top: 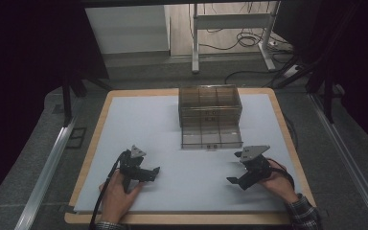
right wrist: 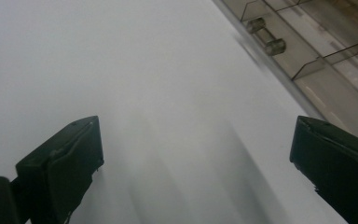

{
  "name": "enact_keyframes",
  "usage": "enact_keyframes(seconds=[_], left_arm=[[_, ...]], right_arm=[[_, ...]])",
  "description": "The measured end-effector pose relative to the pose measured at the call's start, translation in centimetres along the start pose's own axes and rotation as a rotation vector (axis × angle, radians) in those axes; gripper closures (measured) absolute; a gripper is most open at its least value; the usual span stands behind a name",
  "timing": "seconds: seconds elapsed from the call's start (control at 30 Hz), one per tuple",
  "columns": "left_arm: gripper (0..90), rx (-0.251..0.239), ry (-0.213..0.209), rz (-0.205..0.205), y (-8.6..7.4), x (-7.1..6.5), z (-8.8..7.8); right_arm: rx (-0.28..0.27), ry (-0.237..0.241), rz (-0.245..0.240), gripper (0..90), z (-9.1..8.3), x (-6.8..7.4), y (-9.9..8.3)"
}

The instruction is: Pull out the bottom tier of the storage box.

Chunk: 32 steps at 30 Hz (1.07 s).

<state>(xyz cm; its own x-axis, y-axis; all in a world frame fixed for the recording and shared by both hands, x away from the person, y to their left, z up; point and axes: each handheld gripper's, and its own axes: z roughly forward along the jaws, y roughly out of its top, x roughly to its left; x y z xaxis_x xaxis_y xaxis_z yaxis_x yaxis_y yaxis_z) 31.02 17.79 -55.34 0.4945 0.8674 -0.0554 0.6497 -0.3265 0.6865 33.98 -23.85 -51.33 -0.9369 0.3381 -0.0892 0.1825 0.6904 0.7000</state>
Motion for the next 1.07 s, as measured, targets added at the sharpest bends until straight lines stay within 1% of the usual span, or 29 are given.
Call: enact_keyframes(seconds=[0.27,0.53,0.7,0.87,1.07], left_arm=[[0.0,0.0,0.0,0.0,0.0,0.0,0.0],[0.0,0.0,0.0,0.0,0.0,0.0,0.0],[0.0,-0.001,0.0,0.0,0.0,0.0,0.0],[0.0,-0.001,0.0,0.0,0.0,0.0,0.0],[0.0,-0.001,-0.001,-0.001,0.0,0.0,0.0]], right_arm=[[-0.01,0.008,0.009,1.0,0.1,1.0,-0.6],[0.003,0.028,0.023,0.9,0.4,1.6,-1.4],[0.011,0.042,0.035,0.8,0.7,1.8,-1.7],[0.03,0.047,0.029,0.7,0.9,1.9,-1.7],[0.032,0.05,0.034,0.5,0.9,1.8,-1.8]])
